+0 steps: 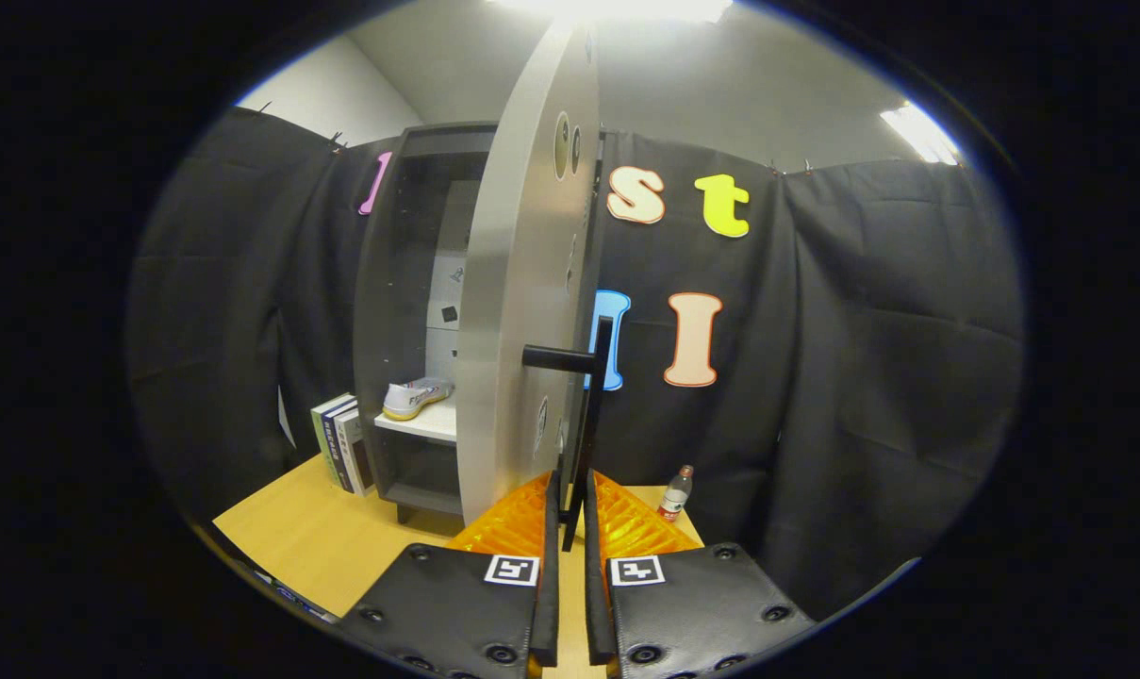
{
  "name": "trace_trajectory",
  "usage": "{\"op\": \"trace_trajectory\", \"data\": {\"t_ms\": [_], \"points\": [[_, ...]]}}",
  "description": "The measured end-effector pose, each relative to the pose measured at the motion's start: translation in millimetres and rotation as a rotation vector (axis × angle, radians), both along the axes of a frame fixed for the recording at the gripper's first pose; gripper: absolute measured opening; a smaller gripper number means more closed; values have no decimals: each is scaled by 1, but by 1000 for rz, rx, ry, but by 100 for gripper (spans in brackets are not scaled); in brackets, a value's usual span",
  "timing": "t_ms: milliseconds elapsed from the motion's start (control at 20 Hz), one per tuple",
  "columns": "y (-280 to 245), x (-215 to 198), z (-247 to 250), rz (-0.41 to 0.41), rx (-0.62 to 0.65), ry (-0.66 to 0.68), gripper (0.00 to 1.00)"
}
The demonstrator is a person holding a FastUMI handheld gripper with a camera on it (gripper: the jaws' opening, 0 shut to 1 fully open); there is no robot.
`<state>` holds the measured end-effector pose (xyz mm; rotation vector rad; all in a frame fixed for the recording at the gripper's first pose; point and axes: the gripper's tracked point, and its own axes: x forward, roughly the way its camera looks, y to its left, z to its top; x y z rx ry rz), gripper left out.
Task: Open the shoe cabinet door, grab the shoes and put them into the shoe cabinet, then close the shoe cabinet door.
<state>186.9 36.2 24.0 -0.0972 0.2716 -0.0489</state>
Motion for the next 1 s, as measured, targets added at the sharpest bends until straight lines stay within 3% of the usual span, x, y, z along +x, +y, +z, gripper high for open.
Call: {"op": "trace_trajectory", "data": {"t_ms": [400,500,650,1000], "points": [[-30,-8,10,-123,15,-67,10],[-25,-11,12,-119,34,-82,18],[-25,-21,22,-95,-6,-104,39],[26,-15,39,50,47,-198,82]]}}
